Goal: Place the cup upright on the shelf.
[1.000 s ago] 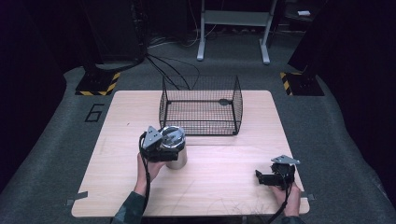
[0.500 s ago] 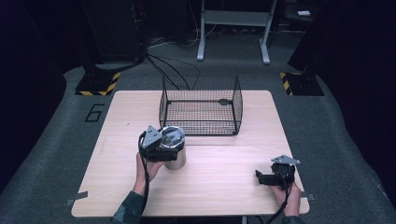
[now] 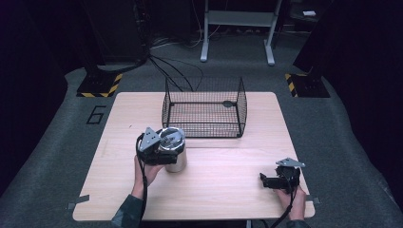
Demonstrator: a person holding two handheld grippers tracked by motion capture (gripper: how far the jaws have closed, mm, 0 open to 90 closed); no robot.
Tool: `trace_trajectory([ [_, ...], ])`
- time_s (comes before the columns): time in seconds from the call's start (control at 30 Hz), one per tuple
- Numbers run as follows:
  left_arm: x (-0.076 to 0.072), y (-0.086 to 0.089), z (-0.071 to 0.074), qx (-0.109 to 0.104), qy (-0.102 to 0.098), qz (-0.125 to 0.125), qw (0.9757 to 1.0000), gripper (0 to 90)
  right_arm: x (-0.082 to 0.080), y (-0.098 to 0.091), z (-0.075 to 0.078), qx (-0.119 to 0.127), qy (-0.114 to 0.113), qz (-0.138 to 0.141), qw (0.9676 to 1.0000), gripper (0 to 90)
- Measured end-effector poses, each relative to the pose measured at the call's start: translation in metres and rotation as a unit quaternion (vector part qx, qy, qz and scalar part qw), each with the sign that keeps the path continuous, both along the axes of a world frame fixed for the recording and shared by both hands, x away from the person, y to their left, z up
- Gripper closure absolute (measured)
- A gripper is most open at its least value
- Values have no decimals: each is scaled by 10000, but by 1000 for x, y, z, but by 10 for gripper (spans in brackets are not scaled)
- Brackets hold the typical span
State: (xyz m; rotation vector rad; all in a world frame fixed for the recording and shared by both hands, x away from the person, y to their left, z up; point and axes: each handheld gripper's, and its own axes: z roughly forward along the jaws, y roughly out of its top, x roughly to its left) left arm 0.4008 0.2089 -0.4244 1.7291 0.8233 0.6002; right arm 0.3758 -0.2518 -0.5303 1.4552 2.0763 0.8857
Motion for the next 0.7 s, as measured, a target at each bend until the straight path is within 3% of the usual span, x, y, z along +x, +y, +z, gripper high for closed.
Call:
trace_trajectory([
  [0.17, 0, 4, 8, 96, -1, -16, 10000, 38, 0, 0, 0, 1, 0, 0, 10000, 0],
  [0.7, 2, 8, 35, 73, -117, -110, 9998, 38, 0, 0, 0, 0, -1, -6, 10000, 0],
])
